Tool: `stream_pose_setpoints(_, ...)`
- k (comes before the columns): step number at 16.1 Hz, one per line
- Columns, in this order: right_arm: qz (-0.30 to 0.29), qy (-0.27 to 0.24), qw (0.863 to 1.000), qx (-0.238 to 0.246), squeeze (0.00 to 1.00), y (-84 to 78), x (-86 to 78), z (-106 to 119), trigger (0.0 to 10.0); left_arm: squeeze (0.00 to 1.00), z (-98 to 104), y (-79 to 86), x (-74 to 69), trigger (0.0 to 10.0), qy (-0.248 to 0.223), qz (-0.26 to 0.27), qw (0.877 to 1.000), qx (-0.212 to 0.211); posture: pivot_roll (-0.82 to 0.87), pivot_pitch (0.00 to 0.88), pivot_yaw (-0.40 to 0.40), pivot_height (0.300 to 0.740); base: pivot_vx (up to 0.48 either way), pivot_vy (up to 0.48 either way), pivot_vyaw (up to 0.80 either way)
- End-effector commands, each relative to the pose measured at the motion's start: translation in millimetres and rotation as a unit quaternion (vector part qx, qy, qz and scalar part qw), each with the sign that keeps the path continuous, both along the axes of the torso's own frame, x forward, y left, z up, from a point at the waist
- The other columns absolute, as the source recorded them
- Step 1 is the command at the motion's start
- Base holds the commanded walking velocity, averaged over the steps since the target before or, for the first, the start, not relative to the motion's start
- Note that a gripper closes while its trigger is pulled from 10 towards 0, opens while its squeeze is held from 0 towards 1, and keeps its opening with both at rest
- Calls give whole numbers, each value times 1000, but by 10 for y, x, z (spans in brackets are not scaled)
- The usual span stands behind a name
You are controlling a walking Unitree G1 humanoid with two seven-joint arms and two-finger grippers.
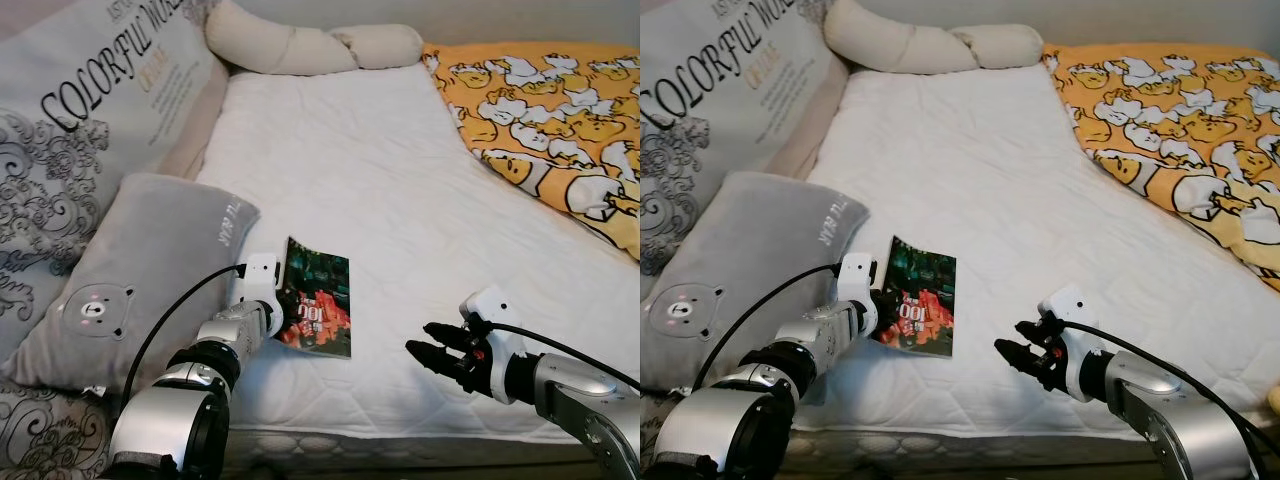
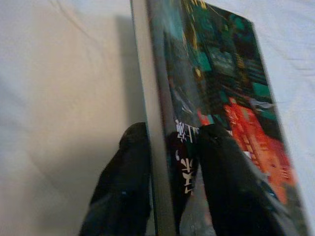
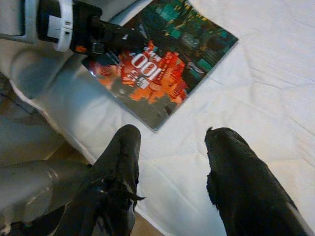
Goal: Clean up the room
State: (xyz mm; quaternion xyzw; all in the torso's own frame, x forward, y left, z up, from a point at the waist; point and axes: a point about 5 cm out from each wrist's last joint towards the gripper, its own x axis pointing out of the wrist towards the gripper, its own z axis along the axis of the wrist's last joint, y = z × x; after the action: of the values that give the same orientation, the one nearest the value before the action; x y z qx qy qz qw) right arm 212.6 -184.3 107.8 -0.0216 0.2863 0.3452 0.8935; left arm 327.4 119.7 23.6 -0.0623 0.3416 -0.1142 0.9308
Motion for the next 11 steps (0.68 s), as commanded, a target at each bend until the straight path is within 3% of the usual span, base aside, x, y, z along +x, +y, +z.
stream_pose_setpoints(1, -7, -20, 1000, -9, 0, 0, 61, 59, 10000, 831, 117, 55, 103, 10000, -40, -7, 998, 45, -172, 0, 61, 740, 0, 0, 0)
stream_pose_setpoints(2, -13, -24, 1000, -9, 0, -3, 83, 63, 10000, 122, 143, 78, 123, 10000, -56, -12, 996, 61, -167, 0, 61, 740, 0, 0, 0)
stream_pose_setpoints(3, -21, -29, 999, -8, 0, -4, 111, 66, 10000, 0, 179, 108, 148, 10000, -76, -22, 993, 83, -153, 0, 58, 740, 0, 0, 0)
stream_pose_setpoints(4, -41, -38, 998, -8, 0, -11, 154, 63, 10000, 0, 256, 157, 196, 10000, -116, -43, 985, 119, -141, 0, 57, 740, 0, 0, 0)
stream_pose_setpoints(5, -57, -42, 997, -9, 0, -10, 180, 47, 10000, 0, 313, 178, 226, 10000, -140, -58, 980, 130, -126, 0, 55, 740, 0, 0, 0)
stream_pose_setpoints(9, -112, -68, 991, -3, 0, 70, 258, -34, 10000, 0, 562, 230, 248, 10000, -213, -77, 973, 44, -74, 0, 63, 740, 0, 0, 0)
stream_pose_setpoints(11, -145, -95, 985, -5, 0, 66, 317, -43, 10000, 0, 715, 314, 96, 10000, -256, -54, 965, 14, -52, 0, 56, 740, 0, 0, 0)
